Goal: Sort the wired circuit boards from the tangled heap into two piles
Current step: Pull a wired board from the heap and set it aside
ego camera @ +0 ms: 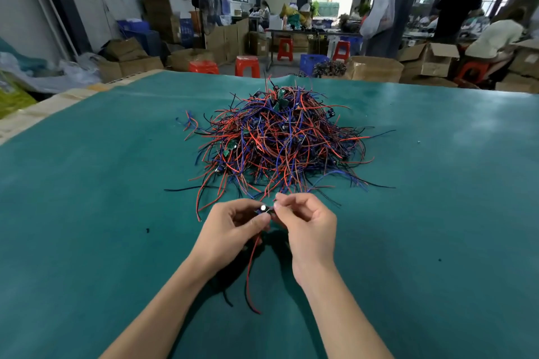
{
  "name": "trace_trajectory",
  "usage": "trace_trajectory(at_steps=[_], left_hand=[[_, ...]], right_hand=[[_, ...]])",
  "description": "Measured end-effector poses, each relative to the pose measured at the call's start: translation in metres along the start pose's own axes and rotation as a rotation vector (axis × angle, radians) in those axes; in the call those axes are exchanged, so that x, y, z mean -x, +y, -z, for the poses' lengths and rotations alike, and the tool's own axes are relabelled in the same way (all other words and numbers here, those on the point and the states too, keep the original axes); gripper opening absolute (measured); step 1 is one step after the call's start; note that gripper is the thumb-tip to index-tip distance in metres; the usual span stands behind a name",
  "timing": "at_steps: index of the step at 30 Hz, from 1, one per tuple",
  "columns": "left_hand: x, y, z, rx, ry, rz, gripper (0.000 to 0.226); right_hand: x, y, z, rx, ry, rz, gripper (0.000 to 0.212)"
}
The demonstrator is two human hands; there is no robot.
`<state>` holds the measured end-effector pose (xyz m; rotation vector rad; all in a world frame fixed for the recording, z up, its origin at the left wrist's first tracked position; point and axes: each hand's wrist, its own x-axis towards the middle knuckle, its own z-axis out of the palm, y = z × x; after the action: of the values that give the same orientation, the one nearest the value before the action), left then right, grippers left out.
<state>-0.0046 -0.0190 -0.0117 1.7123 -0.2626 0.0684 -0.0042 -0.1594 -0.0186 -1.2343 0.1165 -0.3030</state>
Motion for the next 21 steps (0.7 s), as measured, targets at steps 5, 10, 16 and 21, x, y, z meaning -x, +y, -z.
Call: trace_trajectory(at_steps=[5, 10, 16, 21], left_hand=[[-0.007, 0.001, -0.004, 0.102, 0.022, 0.025, 0.017], [-0.007, -0.006, 0.002, 0.147, -0.009, -0.007, 0.023], [-0.007, -0.006, 0.009, 0.213, -0.053, 0.058, 0.021], [-0.009, -0.006, 0.012, 0.211, -0.09, 0.112, 0.021]], right_hand=[[-0.006, 0.0, 0.001, -0.036, 0.071, 0.023, 0.039], [-0.002, -0.001, -0.001, 0.119, -0.018, -0.036, 0.032], [-0.004, -0.002, 0.0, 0.115, -0.026, -0.057, 0.016], [-0.006, -0.001, 0.002, 0.077, -0.044, -0.04, 0.011]])
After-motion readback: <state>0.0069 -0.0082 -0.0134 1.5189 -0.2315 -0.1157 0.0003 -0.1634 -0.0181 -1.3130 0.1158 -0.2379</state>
